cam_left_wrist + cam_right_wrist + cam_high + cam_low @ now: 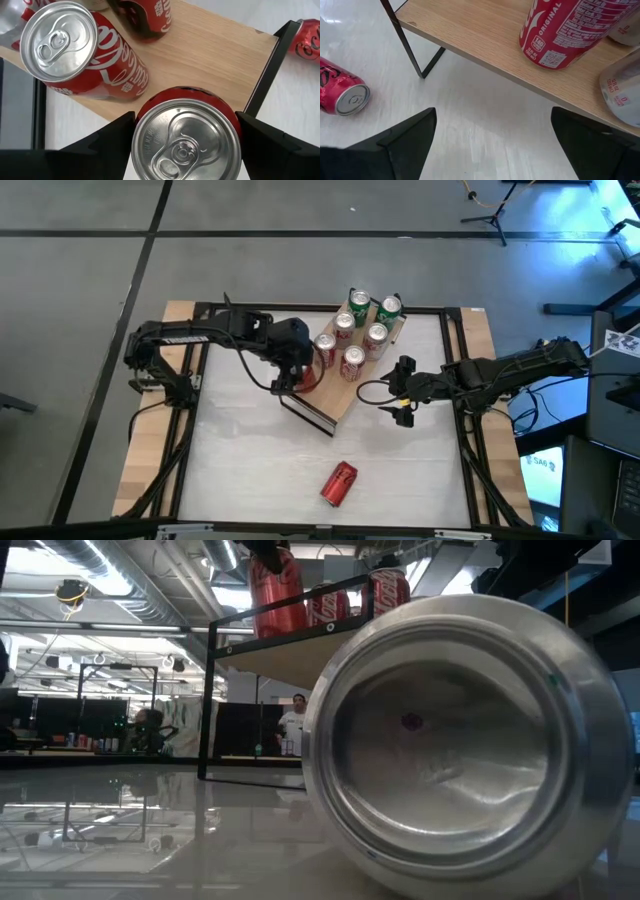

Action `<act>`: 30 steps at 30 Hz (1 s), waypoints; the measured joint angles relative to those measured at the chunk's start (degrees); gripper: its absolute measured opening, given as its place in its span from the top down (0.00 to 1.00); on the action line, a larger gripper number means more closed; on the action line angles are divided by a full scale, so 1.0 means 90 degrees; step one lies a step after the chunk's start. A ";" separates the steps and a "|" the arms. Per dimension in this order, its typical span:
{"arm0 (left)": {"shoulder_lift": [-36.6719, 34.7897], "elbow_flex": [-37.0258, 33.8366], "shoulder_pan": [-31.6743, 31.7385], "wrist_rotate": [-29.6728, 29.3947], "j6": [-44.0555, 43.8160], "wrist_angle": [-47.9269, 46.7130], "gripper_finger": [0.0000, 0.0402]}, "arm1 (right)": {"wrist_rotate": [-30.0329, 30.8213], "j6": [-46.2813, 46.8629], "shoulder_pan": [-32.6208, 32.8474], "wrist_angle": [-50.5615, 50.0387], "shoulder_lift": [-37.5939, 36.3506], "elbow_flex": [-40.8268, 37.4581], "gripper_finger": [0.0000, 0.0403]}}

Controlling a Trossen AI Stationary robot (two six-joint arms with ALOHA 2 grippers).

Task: Place canned beverage on shelf
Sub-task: Put the left red-black soda can on the shelf

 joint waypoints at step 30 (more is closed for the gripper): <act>0.0030 -0.0027 0.0002 -0.0007 -0.0002 0.0198 0.18 | -0.0002 0.0002 -0.0002 -0.0002 0.0000 0.0000 0.04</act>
